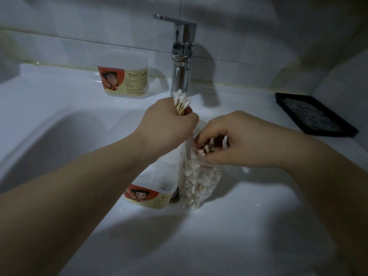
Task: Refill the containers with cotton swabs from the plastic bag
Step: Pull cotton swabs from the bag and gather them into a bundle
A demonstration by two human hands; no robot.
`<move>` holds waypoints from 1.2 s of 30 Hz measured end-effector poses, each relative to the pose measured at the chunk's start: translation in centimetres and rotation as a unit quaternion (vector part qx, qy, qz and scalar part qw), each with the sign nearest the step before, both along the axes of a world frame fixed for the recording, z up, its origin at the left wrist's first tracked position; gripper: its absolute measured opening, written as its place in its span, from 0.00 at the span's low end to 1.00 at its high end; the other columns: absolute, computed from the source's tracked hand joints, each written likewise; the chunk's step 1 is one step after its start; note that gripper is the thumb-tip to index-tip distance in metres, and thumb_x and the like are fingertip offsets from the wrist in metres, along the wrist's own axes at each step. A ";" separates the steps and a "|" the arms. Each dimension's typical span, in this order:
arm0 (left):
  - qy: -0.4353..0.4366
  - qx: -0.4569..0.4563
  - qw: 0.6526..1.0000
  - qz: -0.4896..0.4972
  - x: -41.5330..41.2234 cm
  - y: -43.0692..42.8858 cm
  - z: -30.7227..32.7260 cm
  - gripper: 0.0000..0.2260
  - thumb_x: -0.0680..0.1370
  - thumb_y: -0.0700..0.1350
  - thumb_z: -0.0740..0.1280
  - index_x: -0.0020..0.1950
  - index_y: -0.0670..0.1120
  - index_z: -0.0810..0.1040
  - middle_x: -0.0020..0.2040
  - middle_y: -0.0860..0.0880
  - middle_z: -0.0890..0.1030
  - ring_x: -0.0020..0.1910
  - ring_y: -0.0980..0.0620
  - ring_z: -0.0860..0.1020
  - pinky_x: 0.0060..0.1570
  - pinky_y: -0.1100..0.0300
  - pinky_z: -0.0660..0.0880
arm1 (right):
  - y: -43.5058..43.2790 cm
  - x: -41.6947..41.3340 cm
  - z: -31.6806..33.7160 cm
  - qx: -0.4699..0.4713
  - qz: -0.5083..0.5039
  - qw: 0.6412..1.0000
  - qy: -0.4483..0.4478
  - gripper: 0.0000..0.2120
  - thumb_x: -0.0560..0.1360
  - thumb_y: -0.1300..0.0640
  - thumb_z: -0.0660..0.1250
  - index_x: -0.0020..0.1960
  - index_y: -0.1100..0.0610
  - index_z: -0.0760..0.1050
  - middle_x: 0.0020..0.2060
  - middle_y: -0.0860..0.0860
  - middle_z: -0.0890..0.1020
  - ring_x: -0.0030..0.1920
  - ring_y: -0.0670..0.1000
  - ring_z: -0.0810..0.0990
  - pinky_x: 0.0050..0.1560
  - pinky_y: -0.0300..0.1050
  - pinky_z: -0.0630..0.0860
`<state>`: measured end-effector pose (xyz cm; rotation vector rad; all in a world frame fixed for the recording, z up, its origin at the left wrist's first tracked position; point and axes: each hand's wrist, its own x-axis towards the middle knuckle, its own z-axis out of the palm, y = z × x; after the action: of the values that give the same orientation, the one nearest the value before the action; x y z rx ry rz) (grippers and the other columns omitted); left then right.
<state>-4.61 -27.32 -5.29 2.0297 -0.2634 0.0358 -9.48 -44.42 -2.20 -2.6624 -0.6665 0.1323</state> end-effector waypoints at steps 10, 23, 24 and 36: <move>0.004 -0.021 0.999 -0.025 0.1 0.0 0.0 0.09 0.75 0.43 0.65 0.43 0.37 0.79 0.36 0.41 0.83 0.34 0.43 0.80 0.31 0.52 0.77 | -0.6 0.6 0.1 0.068 -0.068 0.991 -0.093 0.02 0.75 0.50 0.72 0.46 0.43 0.83 0.38 0.40 0.84 0.43 0.42 0.83 0.37 0.30 0.69; -0.098 -0.048 0.994 0.009 0.2 -0.1 -0.1 0.12 0.79 0.50 0.67 0.44 0.42 0.76 0.35 0.45 0.79 0.35 0.49 0.79 0.39 0.48 0.79 | -0.7 0.5 0.7 0.174 -0.128 0.969 -0.122 0.07 0.76 0.55 0.73 0.41 0.45 0.81 0.33 0.40 0.83 0.35 0.42 0.82 0.40 0.36 0.76; -0.117 -0.058 0.991 0.011 0.2 -0.1 0.0 0.12 0.80 0.52 0.67 0.44 0.44 0.76 0.37 0.48 0.79 0.38 0.50 0.81 0.41 0.48 0.79 | -0.7 0.5 0.7 0.165 -0.126 0.972 -0.115 0.07 0.77 0.54 0.72 0.41 0.45 0.81 0.32 0.39 0.82 0.34 0.41 0.81 0.40 0.35 0.75; -0.163 -0.010 0.985 -0.057 -0.4 -0.3 -0.2 0.11 0.77 0.49 0.71 0.38 0.54 0.71 0.32 0.64 0.76 0.34 0.63 0.75 0.34 0.68 0.69 | -0.4 0.3 1.5 0.279 -0.186 0.937 -0.102 0.06 0.79 0.62 0.69 0.45 0.53 0.80 0.42 0.50 0.83 0.32 0.51 0.86 0.33 0.35 0.77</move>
<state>-5.05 -27.59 -5.50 1.9793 -0.5831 0.2993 -9.21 -44.86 -0.74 -2.2036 -0.1981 -0.3875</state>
